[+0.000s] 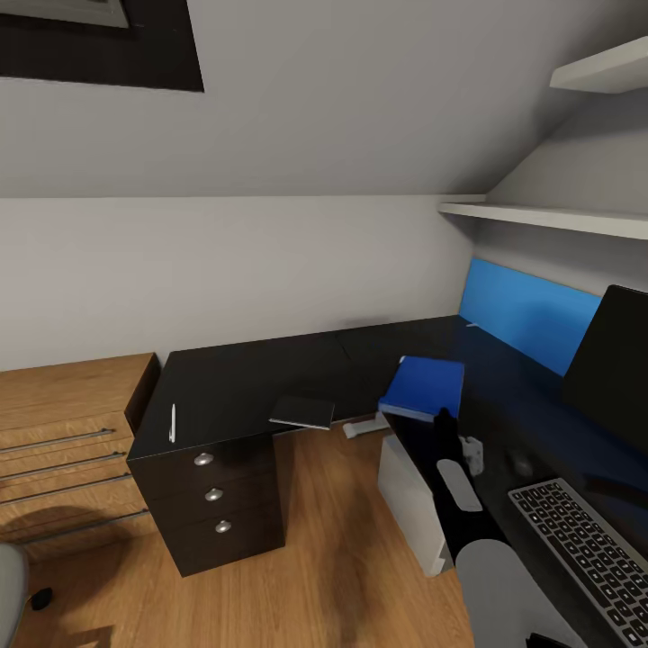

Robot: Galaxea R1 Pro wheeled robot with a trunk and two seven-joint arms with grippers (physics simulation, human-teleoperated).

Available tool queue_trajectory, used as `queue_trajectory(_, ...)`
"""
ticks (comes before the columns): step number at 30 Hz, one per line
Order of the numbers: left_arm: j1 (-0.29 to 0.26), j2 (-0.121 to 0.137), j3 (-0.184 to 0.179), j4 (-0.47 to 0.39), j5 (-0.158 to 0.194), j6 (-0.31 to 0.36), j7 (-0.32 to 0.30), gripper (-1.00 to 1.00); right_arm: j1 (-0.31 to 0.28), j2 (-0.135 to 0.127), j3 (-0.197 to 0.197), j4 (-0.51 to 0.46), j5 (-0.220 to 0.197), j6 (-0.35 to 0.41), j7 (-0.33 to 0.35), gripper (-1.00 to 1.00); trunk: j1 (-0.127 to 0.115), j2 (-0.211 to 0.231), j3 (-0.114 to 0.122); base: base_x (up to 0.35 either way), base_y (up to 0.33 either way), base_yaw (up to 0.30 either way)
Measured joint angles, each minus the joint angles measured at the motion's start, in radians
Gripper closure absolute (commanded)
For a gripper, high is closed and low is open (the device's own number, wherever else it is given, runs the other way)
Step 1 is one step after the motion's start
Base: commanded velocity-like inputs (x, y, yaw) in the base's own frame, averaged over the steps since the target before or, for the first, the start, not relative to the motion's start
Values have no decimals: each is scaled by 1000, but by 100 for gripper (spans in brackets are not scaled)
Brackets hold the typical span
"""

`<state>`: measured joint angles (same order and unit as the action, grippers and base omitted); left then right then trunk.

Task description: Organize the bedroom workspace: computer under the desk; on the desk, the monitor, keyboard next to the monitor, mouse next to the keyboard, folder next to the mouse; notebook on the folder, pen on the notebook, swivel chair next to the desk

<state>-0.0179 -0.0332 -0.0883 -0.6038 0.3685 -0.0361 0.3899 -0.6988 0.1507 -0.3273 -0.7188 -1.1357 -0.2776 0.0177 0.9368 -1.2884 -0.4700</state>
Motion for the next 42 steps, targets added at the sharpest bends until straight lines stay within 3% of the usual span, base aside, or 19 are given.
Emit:
queue_trajectory(4,0,0,0,0,0,0,0,-100,0,-1,-1,-1,-36,-1,19,100,0,0,0,0,0,0)
queue_trajectory(9,0,0,0,0,0,0,0,-100,1,-2,-1,-1,-43,0,69,100,0,0,0,0,0,0)
queue_trajectory(15,0,0,0,0,0,0,0,-100,2,-2,-1,1,-52,1,82,100,0,0,-2,0,0,-49)
queue_trajectory(19,0,0,0,0,0,0,0,-100,2,-4,-1,1,-108,1,83,100,0,0,-6,0,0,-170)
queue_trajectory(22,0,0,0,0,0,0,0,-100,2,-4,-1,2,-119,2,83,100,0,0,-9,0,0,-186)
queue_trajectory(30,0,0,-1,0,0,-4,0,-100,2,-3,0,7,-127,6,81,100,0,0,-15,51,0,-92)
queue_trajectory(34,0,-1,-3,-1,-1,-51,-1,-100,2,-1,2,10,-127,6,81,100,0,0,-15,270,0,-8)
queue_trajectory(37,0,0,-48,-1,1,-90,1,-100,2,-2,3,23,-125,6,81,100,-1,0,-15,314,0,-2)
queue_trajectory(42,0,0,-78,-1,1,-100,5,-100,2,-4,7,32,-123,5,70,100,0,0,-15,272,0,0)
